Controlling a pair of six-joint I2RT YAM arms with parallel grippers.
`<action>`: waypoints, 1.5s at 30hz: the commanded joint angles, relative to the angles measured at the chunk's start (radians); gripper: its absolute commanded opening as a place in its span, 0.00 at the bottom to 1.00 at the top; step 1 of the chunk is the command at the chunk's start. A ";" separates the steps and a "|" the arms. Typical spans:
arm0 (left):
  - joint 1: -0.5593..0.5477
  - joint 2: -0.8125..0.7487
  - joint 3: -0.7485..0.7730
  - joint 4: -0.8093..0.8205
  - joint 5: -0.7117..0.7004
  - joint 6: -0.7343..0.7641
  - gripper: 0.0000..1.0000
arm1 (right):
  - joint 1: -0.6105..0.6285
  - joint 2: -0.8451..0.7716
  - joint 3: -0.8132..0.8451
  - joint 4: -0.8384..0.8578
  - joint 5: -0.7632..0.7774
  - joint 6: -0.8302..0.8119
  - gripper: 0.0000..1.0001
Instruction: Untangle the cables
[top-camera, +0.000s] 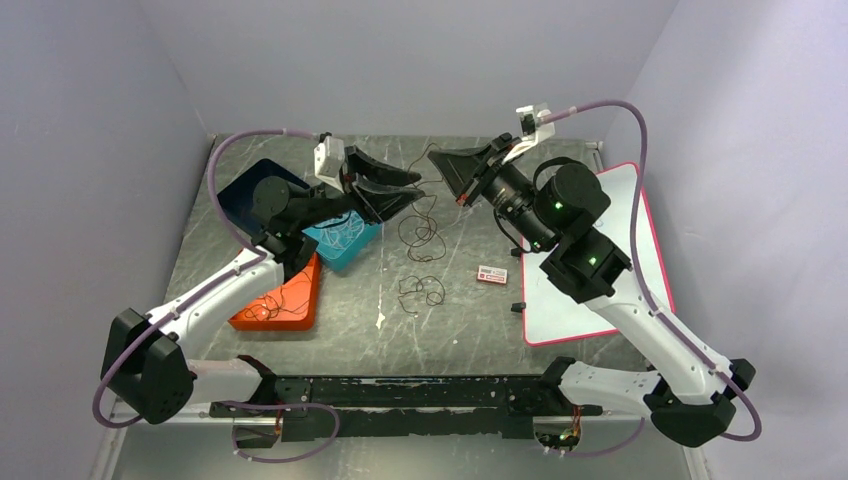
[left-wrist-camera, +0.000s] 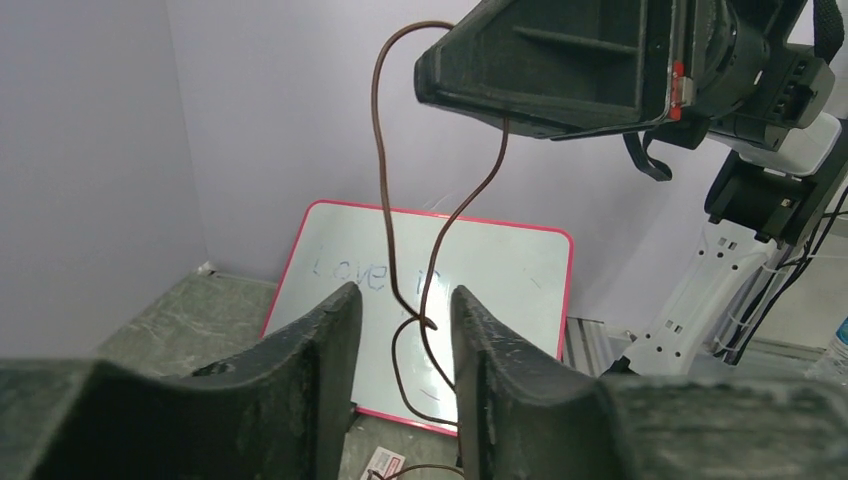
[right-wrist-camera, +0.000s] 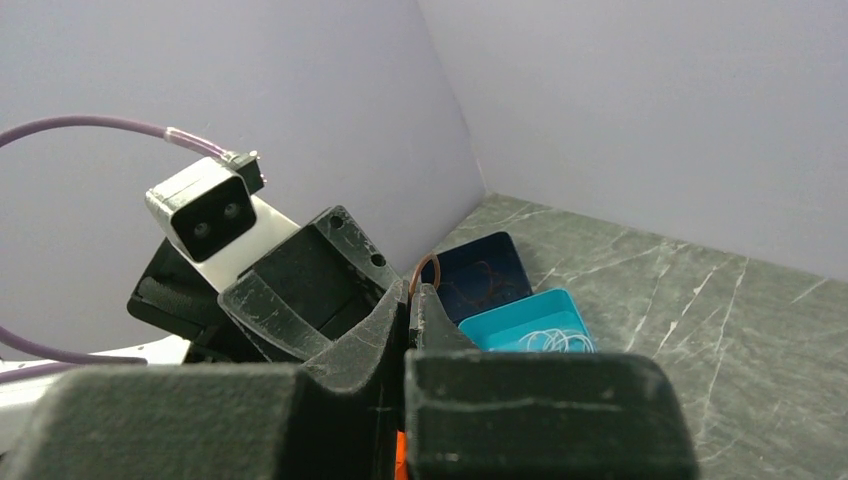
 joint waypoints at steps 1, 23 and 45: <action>-0.006 -0.002 0.025 0.055 0.038 -0.005 0.39 | -0.003 0.017 0.000 0.018 -0.018 -0.003 0.00; -0.006 0.002 -0.010 0.050 0.038 -0.015 0.36 | -0.004 0.019 0.005 0.026 -0.012 -0.008 0.00; -0.006 0.009 -0.011 0.061 0.041 -0.031 0.27 | -0.004 0.013 -0.015 0.034 -0.010 -0.012 0.00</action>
